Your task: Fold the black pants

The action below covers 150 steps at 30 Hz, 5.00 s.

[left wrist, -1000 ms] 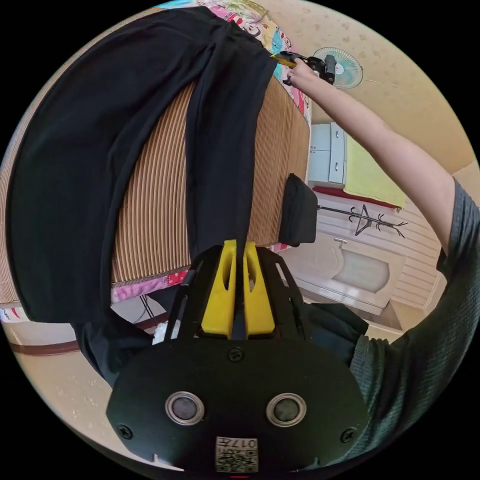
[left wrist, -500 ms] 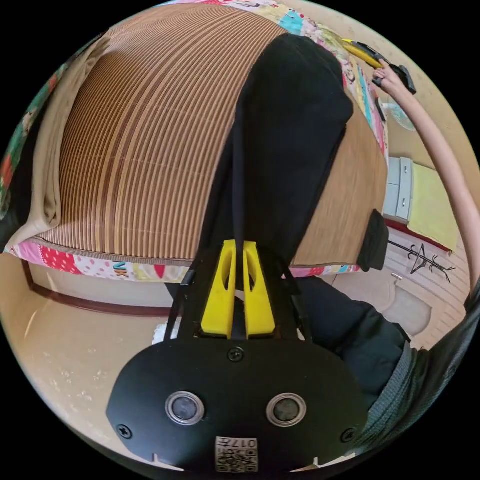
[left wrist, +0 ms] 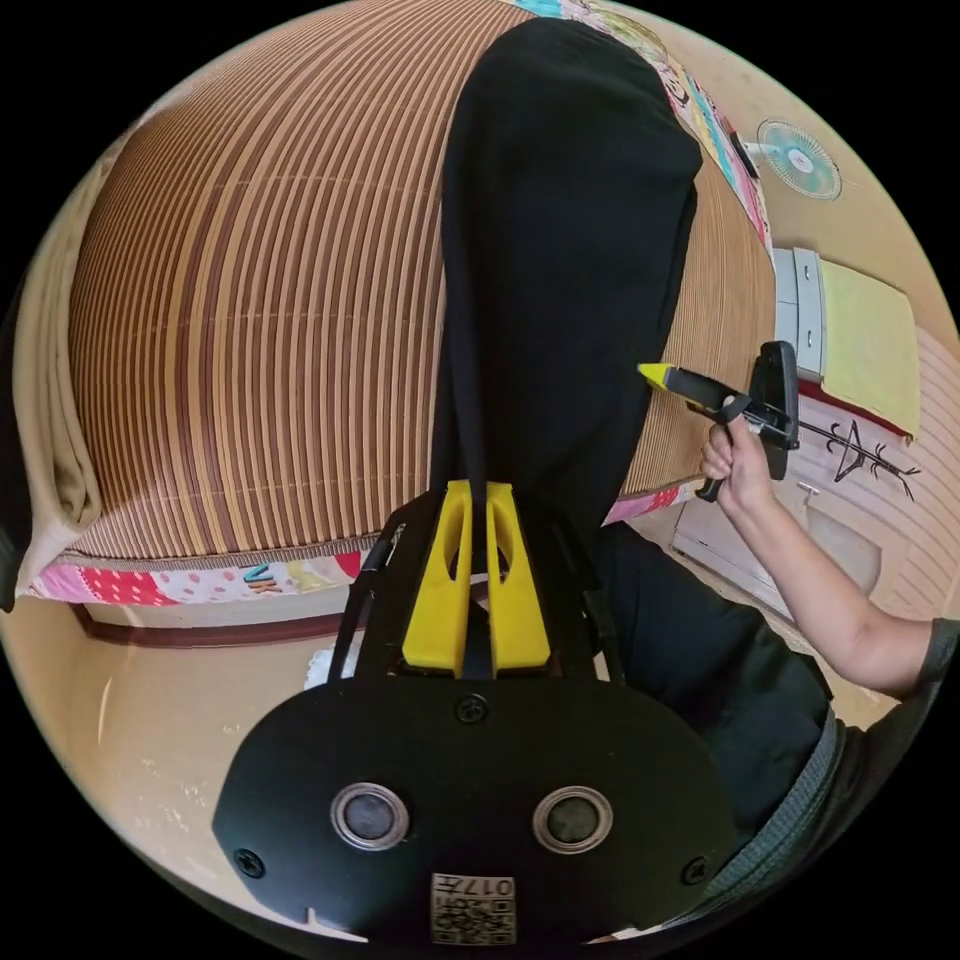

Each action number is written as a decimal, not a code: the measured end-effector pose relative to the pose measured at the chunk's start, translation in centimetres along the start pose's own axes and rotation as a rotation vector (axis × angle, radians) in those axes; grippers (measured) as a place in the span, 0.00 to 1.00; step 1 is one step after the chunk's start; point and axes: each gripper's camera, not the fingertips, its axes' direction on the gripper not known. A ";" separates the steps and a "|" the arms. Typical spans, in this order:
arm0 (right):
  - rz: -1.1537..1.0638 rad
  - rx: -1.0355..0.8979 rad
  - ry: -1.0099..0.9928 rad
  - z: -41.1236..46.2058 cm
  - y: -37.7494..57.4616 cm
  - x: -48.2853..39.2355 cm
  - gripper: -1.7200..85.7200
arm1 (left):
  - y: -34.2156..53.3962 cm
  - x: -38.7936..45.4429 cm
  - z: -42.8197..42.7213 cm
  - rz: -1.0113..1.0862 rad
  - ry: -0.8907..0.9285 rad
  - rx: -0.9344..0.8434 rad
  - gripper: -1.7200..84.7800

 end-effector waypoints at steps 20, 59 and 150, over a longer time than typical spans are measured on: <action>-0.074 0.212 -0.431 -13.7 1.4 5.6 0.03 | 3.1 2.0 -6.7 0.354 0.326 -0.093 0.01; 0.205 0.094 -0.182 -15.0 2.7 18.8 0.15 | 13.0 3.5 5.5 0.119 0.269 -0.002 0.13; 0.036 -0.022 -0.570 -5.9 17.6 1.7 0.13 | -8.0 -4.4 0.1 0.136 0.403 0.033 0.09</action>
